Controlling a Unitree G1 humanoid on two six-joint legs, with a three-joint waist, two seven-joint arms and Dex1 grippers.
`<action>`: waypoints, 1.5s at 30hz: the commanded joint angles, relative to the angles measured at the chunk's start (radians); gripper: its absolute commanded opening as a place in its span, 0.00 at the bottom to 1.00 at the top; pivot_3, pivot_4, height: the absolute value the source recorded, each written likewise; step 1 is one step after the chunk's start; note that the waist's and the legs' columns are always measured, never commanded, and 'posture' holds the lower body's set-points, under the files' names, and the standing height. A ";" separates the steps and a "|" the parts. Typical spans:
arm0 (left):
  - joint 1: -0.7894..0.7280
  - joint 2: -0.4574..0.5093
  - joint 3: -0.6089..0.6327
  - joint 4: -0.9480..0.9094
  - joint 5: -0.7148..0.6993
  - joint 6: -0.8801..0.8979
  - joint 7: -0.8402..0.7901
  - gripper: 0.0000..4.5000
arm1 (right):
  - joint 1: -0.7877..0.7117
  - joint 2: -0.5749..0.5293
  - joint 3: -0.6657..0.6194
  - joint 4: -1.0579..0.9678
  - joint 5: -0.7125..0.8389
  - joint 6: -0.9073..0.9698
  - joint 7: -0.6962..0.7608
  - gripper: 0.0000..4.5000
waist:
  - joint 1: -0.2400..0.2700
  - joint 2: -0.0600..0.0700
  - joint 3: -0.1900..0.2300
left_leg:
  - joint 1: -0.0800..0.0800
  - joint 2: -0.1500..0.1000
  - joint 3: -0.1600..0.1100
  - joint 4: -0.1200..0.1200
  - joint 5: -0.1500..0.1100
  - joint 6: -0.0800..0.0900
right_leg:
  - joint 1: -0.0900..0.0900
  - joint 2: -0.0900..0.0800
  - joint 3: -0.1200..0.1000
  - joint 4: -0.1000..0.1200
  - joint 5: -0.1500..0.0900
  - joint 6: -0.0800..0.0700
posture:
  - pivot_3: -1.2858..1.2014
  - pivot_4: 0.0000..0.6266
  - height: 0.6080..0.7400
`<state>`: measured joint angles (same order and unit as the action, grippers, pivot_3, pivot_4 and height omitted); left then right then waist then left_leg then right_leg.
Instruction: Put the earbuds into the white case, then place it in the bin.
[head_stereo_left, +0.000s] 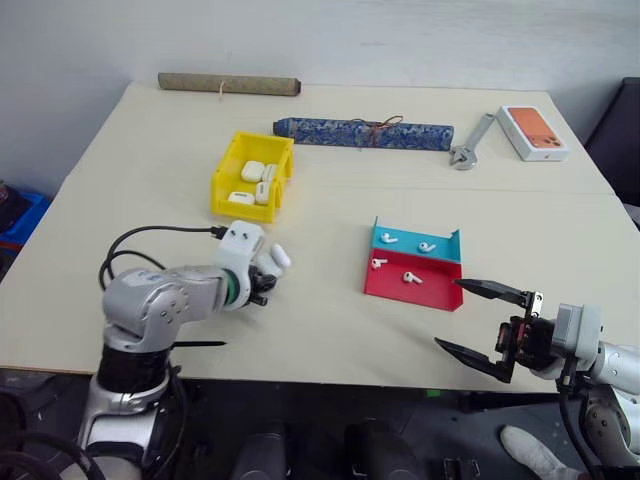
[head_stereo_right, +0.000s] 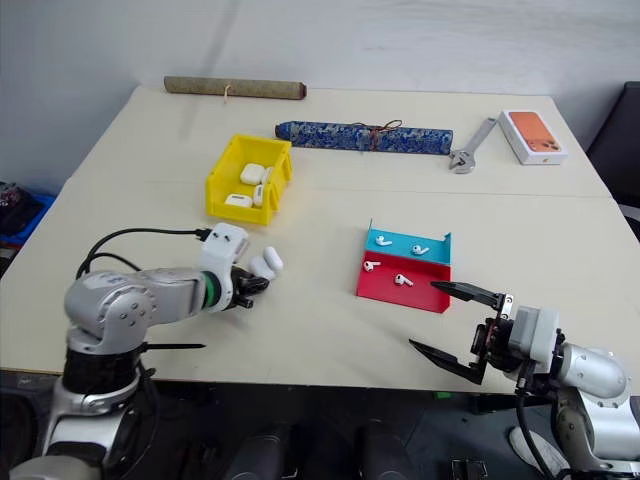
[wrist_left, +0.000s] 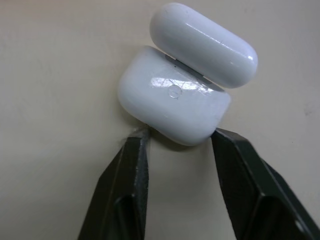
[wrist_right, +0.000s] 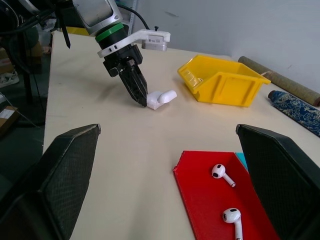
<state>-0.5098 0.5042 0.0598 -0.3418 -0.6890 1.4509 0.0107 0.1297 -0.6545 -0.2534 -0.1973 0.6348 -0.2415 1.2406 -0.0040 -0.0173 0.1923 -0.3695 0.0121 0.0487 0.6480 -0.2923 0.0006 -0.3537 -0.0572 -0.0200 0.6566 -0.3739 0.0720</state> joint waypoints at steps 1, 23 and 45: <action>0.079 0.111 0.148 0.026 -0.022 -0.241 -0.272 0.42 | 0.003 -0.006 -0.040 -0.015 0.006 -0.015 0.003 1.00 | -0.004 0.000 0.000 | 0.000 0.000 0.000 0.000 0.000 0.000 | 0.000 0.000 0.000 0.000 0.000 0.000 | 0.52 0.24 1.00; -0.183 0.379 -0.295 0.480 0.481 -0.879 -1.080 0.99 | 0.000 -0.023 -0.056 -0.095 0.006 0.082 -0.049 1.00 | 0.001 0.000 0.000 | -0.007 0.000 0.000 -0.003 -0.003 0.006 | -0.006 -0.003 -0.002 -0.005 -0.001 -0.002 | 0.52 0.24 1.00; -0.370 0.177 -0.452 0.692 0.742 -0.942 -1.076 0.99 | 0.035 0.009 -0.061 -0.073 0.004 0.041 -0.020 1.00 | 0.002 0.000 0.000 | -0.007 0.000 0.000 0.001 -0.002 0.006 | -0.005 -0.002 -0.002 0.000 -0.001 -0.001 | 0.52 0.24 1.00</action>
<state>-0.8652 0.6815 -0.3922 0.3385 0.0348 0.5192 -1.0511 0.1632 -0.6516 -0.2882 -0.2582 0.6239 -0.1791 1.2170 -0.0016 -0.0174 0.1928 -0.3763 0.0122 0.0490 0.6494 -0.2943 0.0063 -0.3589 -0.0591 -0.0220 0.6563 -0.3747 0.0714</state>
